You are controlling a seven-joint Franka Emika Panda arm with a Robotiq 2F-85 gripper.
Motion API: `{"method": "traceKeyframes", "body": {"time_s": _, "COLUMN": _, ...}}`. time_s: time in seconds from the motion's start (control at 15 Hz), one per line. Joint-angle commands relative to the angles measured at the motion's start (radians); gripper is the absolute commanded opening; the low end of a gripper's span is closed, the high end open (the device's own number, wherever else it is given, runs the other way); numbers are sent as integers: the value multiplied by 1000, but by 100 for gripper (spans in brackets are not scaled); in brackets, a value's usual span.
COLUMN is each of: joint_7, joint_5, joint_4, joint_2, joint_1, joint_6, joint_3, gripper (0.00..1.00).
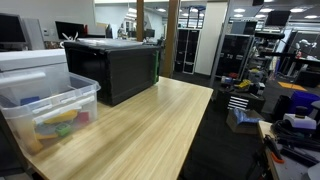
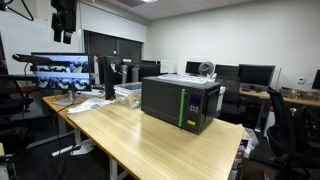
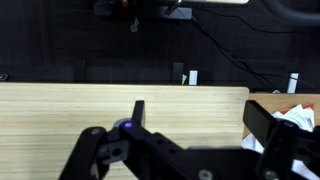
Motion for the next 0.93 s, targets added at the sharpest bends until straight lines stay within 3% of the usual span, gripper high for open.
{"method": "traceKeyframes", "body": {"time_s": 0.0, "joint_7": -6, "joint_5": 5, "joint_4": 2, "joint_2": 1, "joint_1": -14, "joint_6": -2, "joint_3": 10, "gripper": 100}}
{"method": "traceKeyframes", "body": {"time_s": 0.87, "joint_7": -8, "joint_5": 0, "joint_4": -44, "joint_2": 43, "joint_1": -47, "joint_6": 18, "joint_3": -14, "gripper": 100}}
